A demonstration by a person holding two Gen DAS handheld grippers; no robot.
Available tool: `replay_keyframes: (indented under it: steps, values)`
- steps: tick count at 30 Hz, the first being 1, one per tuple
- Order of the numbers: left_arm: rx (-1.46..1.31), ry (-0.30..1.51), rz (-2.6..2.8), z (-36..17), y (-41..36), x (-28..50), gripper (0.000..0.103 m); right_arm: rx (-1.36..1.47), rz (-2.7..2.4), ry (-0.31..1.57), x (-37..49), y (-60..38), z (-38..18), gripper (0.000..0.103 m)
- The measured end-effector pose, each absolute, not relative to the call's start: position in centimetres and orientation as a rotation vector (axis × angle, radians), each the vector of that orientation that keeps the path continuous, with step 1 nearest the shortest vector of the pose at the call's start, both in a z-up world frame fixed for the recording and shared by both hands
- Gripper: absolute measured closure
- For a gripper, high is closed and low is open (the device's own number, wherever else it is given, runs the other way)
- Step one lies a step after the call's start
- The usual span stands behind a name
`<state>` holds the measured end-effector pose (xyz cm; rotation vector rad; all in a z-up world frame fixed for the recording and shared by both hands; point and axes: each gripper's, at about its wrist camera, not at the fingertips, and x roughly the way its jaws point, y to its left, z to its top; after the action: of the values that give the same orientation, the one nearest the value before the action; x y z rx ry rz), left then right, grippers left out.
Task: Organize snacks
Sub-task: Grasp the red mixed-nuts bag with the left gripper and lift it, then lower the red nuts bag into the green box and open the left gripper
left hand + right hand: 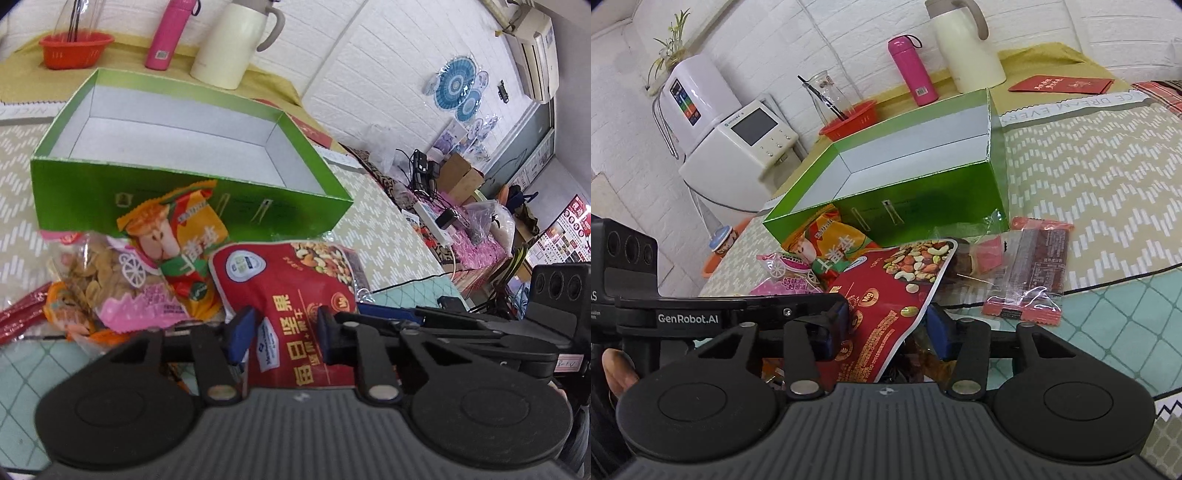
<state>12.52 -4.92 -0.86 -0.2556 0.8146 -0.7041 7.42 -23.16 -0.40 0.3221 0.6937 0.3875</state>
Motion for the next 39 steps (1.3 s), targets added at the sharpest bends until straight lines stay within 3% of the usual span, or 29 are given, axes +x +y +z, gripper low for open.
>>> replay_keyframes:
  steps: [7, 18, 27, 39]
  values:
    - [-0.298, 0.709, -0.726, 2.6, -3.8, 11.5, 0.09, 0.213, 0.399, 0.565, 5.9, -22.0, 3.8, 0.046]
    - [-0.275, 0.513, -0.638, 9.2, -3.7, 17.7, 0.091, 0.217, 0.436, 0.372, 12.9, -21.1, 9.0, 0.046]
    - [-0.313, 0.656, -0.584, 4.7, -4.6, 25.7, 0.091, 0.265, 0.418, 0.461, 19.8, -21.9, 4.9, 0.046]
    - [-0.268, 0.774, -0.548, 0.5, -5.9, 28.8, 0.087, 0.239, 0.377, 0.58, 22.2, -21.9, 1.0, 0.042]
